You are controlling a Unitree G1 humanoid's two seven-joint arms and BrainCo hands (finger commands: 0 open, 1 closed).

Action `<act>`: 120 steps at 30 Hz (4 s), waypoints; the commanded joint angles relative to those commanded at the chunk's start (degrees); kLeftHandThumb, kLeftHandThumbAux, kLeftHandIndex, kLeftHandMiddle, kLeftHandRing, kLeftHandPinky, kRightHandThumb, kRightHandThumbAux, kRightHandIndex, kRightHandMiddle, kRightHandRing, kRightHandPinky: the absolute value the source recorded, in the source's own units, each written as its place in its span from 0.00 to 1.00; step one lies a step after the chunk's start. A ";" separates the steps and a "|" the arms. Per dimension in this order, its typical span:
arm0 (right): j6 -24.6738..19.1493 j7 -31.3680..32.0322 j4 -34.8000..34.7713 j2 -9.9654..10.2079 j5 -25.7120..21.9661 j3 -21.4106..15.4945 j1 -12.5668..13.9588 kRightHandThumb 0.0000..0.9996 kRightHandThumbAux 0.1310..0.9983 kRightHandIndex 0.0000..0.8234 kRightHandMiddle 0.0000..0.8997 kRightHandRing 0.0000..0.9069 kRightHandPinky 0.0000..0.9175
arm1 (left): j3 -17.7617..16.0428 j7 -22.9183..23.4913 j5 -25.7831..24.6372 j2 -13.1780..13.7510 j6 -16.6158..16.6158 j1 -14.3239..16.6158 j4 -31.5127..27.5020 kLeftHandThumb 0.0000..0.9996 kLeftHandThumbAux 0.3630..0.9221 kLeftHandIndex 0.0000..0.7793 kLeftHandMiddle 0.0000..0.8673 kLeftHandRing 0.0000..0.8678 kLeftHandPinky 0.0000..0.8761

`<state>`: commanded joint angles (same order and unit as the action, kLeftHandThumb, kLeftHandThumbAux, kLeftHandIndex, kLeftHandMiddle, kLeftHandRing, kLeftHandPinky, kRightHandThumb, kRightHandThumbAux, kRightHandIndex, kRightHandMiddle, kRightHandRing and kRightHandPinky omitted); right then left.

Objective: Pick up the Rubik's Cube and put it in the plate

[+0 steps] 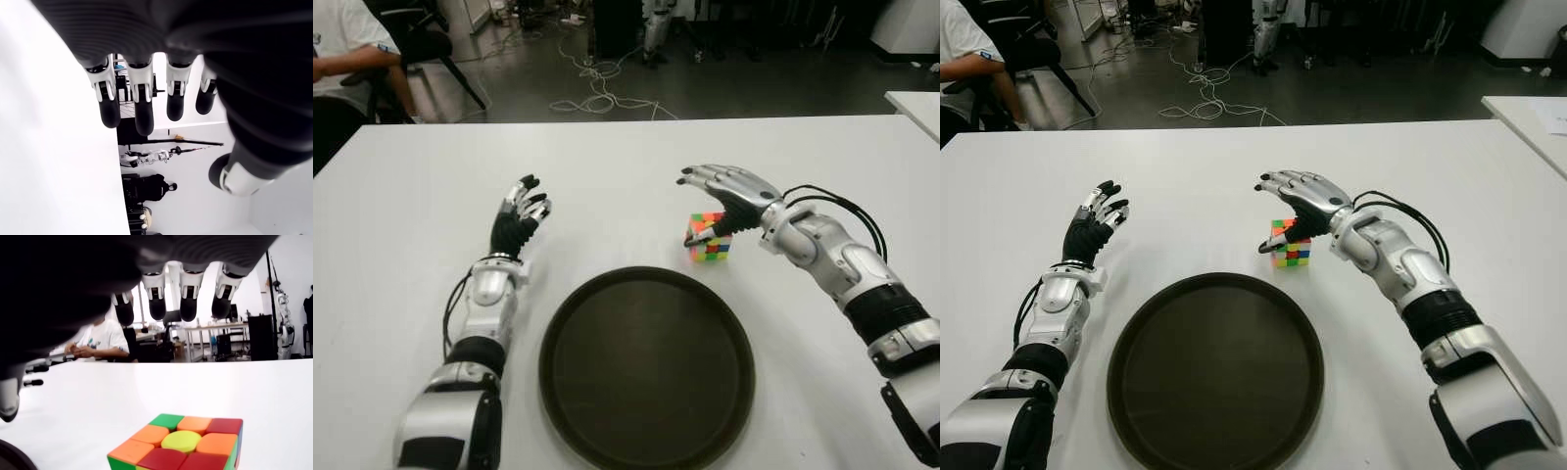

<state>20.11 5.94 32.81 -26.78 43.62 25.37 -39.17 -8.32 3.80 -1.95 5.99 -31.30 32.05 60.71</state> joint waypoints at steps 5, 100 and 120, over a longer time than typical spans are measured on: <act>-0.56 0.60 -0.22 -0.06 0.14 0.34 0.03 0.00 0.39 0.06 0.07 0.10 0.13 | 0.25 -0.20 0.45 0.28 -0.52 -0.10 0.25 0.31 0.51 0.08 0.16 0.17 0.19; 3.23 -3.38 13.44 1.65 0.03 6.03 -1.76 0.00 0.42 0.08 0.09 0.13 0.19 | 0.08 -0.33 0.19 0.15 0.76 0.61 0.44 0.34 0.57 0.08 0.15 0.16 0.18; 3.14 -3.20 13.43 2.44 0.50 6.55 -1.55 0.00 0.43 0.08 0.09 0.13 0.19 | 0.09 0.21 0.05 0.37 0.56 0.37 0.27 0.32 0.55 0.09 0.16 0.17 0.19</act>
<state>23.25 2.74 46.24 -24.34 44.12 31.92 -40.73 -8.23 4.02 -1.90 6.37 -30.75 32.43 60.98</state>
